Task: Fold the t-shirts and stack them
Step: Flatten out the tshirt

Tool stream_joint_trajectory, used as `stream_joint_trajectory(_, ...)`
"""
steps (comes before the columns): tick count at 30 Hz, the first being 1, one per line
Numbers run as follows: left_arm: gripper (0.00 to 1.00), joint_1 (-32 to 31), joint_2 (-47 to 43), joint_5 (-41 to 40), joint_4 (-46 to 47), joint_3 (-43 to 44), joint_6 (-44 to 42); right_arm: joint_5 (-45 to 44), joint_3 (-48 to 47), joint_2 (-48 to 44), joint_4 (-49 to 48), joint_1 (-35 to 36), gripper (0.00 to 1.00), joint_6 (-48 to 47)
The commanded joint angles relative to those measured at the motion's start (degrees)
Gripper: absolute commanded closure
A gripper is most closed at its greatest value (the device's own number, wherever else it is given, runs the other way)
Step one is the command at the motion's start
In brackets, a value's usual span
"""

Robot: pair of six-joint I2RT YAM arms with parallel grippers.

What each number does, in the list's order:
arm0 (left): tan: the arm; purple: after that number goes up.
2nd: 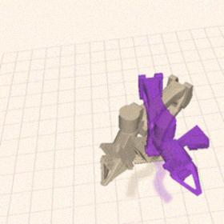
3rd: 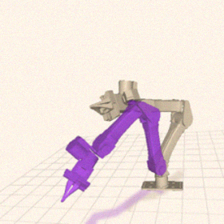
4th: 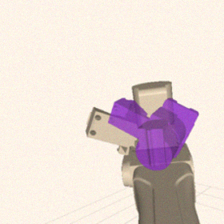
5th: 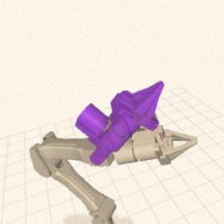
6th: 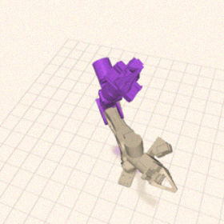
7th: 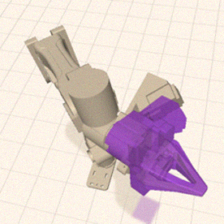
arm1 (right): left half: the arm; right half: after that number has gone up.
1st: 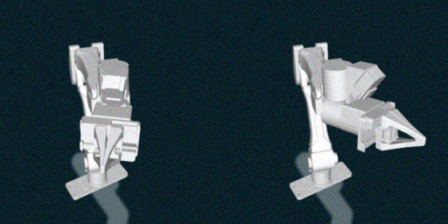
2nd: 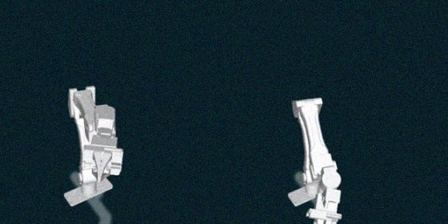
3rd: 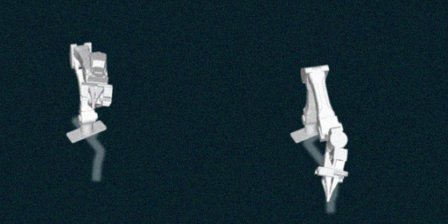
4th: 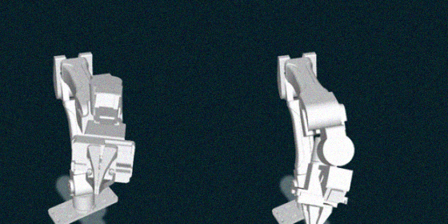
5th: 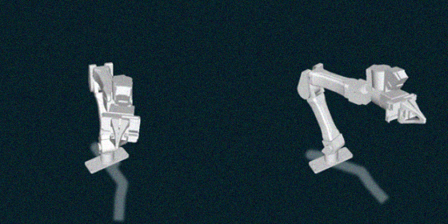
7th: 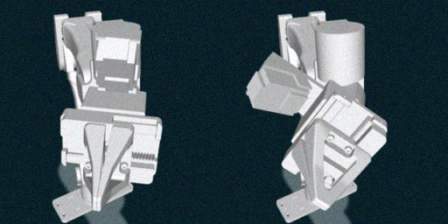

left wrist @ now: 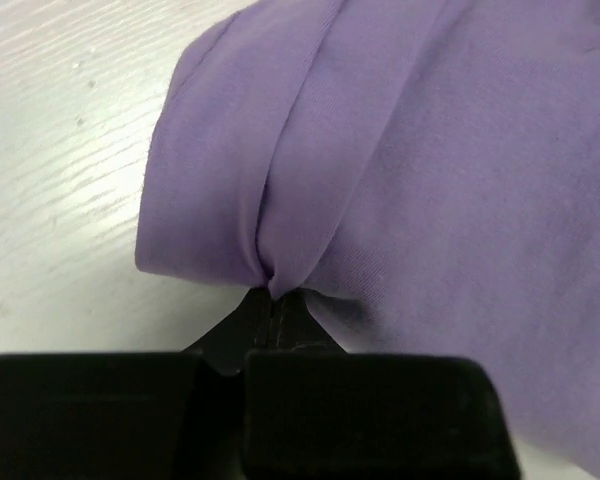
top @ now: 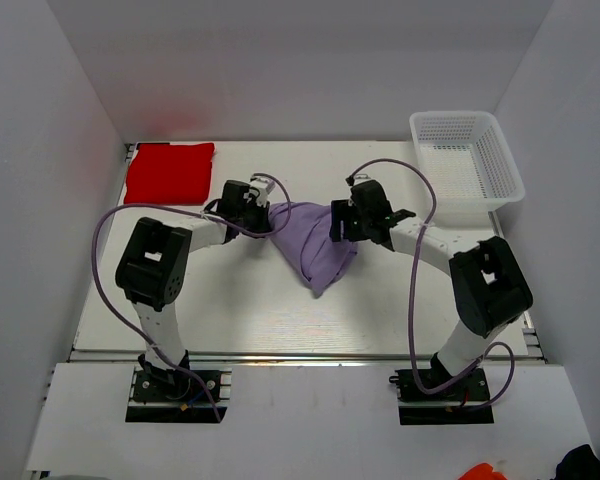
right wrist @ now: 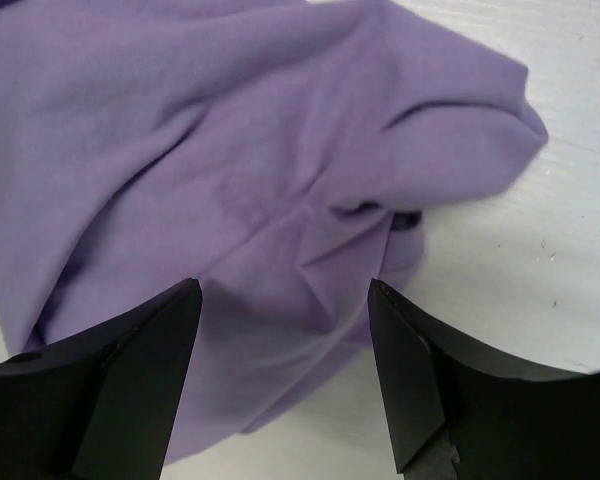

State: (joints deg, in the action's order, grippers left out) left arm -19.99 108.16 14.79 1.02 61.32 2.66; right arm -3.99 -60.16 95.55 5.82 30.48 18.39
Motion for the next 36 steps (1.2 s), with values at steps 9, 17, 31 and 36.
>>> stream_joint_trajectory(9,1.0,0.04,-7.42,1.83,11.72,-5.76,1.04,-5.33,-4.79,3.42,-1.34,-0.68,0.76,-0.02)
stream_joint_trajectory(17,1.0,-0.67,-18.42,1.03,13.32,-9.29,2.71,-2.96,-3.74,-0.52,-4.5,-0.6,1.0,-2.83)
stream_joint_trajectory(31,1.0,-0.67,-31.6,2.98,10.68,-10.35,3.23,-3.13,-0.57,-11.6,-9.34,-0.68,1.0,-5.46)
stream_joint_trajectory(36,1.0,-0.67,-35.38,-1.67,7.25,-3.94,1.83,-9.71,-5.04,-17.32,-10.65,-0.6,1.0,-9.24)
